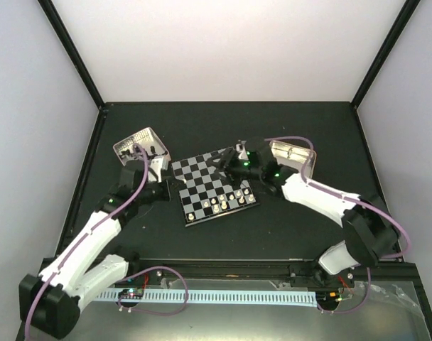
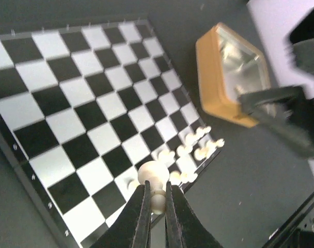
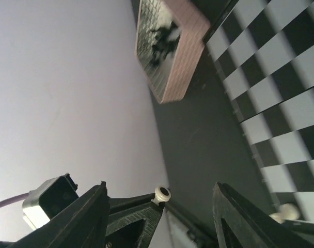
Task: Set up the chess pieces on the board
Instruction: Place the chess piece on the chessboard.
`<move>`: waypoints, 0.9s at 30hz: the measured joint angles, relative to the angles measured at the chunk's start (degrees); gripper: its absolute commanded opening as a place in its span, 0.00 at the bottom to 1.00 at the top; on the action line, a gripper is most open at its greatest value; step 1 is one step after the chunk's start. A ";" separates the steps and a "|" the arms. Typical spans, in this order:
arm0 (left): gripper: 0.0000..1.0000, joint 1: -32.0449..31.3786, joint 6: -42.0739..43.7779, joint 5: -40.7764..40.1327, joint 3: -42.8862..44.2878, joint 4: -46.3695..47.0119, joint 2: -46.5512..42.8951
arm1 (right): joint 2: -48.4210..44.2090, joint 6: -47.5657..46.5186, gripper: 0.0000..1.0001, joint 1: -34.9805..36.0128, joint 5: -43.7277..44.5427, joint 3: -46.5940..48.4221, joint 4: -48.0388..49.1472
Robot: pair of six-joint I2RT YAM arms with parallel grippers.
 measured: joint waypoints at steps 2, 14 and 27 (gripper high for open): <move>0.01 -0.42 1.49 0.13 3.02 -4.85 4.15 | -3.08 -4.00 0.56 -1.77 2.23 -1.49 -3.32; 0.02 -11.28 9.05 -5.81 20.13 -24.35 34.07 | -15.91 -22.88 0.56 -8.20 22.73 -4.61 -23.50; 0.02 -13.25 10.80 -8.41 24.22 -29.55 45.16 | -15.96 -28.13 0.56 -10.97 27.85 -4.98 -27.61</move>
